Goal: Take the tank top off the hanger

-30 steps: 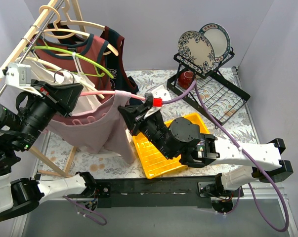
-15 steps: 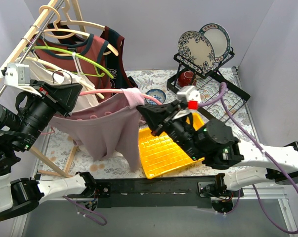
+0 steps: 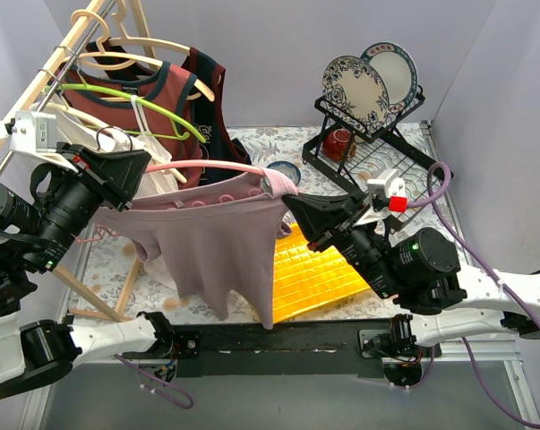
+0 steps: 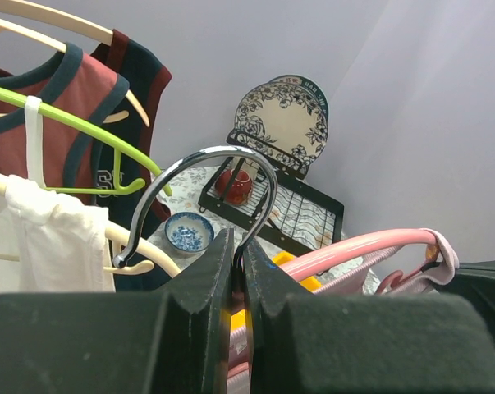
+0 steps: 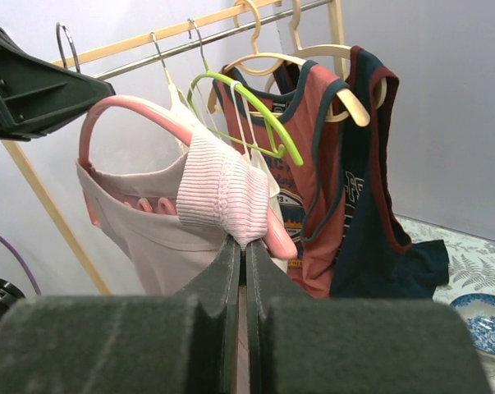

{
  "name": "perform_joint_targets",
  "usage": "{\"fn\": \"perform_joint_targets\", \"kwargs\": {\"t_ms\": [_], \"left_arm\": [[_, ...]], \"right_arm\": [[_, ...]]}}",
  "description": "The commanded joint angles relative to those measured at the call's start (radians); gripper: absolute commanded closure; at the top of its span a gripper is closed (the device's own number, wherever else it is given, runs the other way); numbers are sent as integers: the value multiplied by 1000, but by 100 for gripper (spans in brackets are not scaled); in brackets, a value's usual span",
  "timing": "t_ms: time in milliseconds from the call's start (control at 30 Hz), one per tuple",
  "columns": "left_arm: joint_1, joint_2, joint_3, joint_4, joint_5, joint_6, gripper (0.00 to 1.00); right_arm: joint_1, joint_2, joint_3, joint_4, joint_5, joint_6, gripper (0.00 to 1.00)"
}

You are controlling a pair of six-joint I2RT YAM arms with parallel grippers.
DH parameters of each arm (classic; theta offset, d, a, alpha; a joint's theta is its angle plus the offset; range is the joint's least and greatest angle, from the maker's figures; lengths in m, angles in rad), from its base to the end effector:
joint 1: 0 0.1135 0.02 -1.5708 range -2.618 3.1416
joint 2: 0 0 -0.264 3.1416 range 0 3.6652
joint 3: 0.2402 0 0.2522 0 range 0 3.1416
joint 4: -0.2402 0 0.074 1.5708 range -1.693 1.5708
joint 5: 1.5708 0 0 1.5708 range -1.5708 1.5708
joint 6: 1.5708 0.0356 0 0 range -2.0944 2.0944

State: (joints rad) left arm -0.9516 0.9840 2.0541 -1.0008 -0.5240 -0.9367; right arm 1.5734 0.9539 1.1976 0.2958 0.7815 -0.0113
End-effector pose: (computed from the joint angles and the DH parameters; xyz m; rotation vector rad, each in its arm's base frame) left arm 0.0397 -0.0250 0.5843 -0.4353 1.5582 -1.1054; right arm 0.0246 0.1758 0.4972 -0.2045 1.2370 0.9631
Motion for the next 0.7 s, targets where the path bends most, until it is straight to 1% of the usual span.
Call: {"fn": "perform_joint_targets", "kwargs": {"t_ms": [0, 133, 233, 300, 400, 467, 533, 567, 600, 633, 667], "left_arm": [[1, 1, 61, 2, -39, -14, 100], [1, 13, 100, 13, -36, -25, 100], [1, 21, 119, 18, -68, -24, 100], [-1, 35, 129, 14, -77, -30, 100], [1, 35, 126, 46, -31, -51, 100], [1, 31, 115, 70, 25, -73, 100], [-1, 18, 103, 122, 83, -120, 100], [1, 13, 92, 146, 152, -135, 100], [1, 4, 72, 201, 189, -166, 100], [1, -7, 61, 226, 220, -178, 100], [-1, -13, 55, 250, 279, -191, 100]], "right_arm": [[4, -89, -30, 114, 73, -33, 99], [5, -135, -82, 115, 67, -32, 99], [5, -165, -101, 118, 74, -30, 99], [4, -178, -99, 109, 53, -33, 99], [4, -170, -92, 75, 4, -27, 99], [5, -144, -86, 62, -20, -26, 99], [4, -130, -86, 65, -80, -33, 99], [4, -115, -87, 75, -99, -33, 99], [5, -106, -86, 80, -119, -32, 99], [4, -100, -84, 85, -120, -32, 99], [4, -84, -82, 88, -117, -32, 99]]}}
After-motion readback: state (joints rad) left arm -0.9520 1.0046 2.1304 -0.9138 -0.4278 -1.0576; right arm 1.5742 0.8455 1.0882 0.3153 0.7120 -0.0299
